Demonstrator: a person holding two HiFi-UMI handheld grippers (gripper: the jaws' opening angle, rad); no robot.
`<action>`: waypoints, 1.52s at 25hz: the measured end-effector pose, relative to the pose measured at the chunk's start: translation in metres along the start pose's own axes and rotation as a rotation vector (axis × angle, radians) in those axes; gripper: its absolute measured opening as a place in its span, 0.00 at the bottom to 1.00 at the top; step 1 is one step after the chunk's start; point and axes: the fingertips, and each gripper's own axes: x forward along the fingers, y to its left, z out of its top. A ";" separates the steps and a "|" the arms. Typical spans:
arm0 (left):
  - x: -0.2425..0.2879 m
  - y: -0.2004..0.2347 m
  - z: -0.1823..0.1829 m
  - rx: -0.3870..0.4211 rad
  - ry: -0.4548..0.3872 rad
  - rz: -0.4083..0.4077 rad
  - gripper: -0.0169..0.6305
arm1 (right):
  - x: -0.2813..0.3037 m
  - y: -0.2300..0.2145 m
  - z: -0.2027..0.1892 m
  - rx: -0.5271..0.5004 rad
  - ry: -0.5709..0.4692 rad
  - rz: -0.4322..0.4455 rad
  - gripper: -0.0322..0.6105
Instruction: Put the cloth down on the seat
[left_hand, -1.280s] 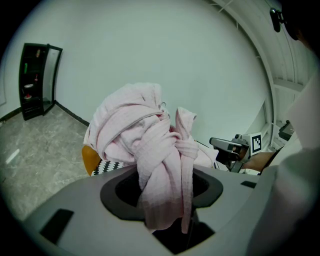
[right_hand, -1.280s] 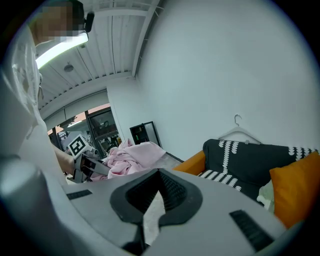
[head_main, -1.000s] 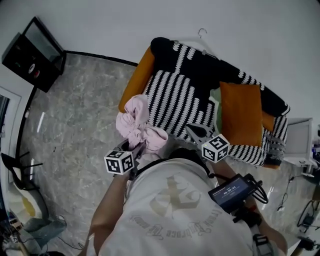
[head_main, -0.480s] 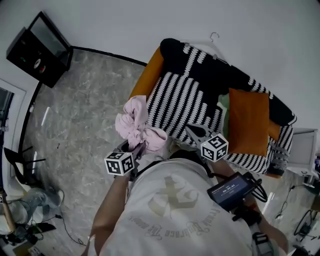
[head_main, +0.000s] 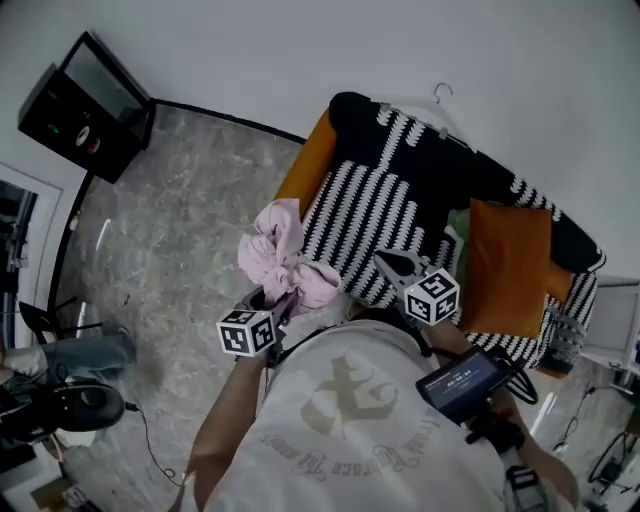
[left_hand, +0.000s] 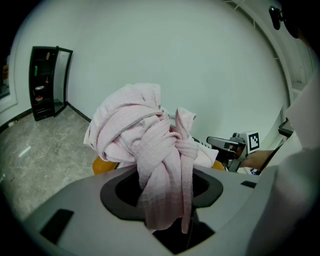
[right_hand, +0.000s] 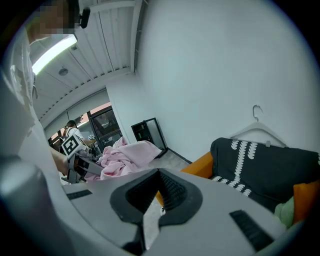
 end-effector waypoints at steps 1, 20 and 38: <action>0.005 -0.003 0.004 0.007 0.007 -0.001 0.37 | 0.000 -0.007 0.001 0.006 -0.001 -0.002 0.07; 0.124 -0.046 0.080 0.085 0.114 0.036 0.37 | 0.001 -0.147 0.028 0.107 -0.029 0.006 0.07; 0.153 -0.060 0.079 0.113 0.254 0.047 0.37 | -0.010 -0.169 0.008 0.210 0.006 0.000 0.07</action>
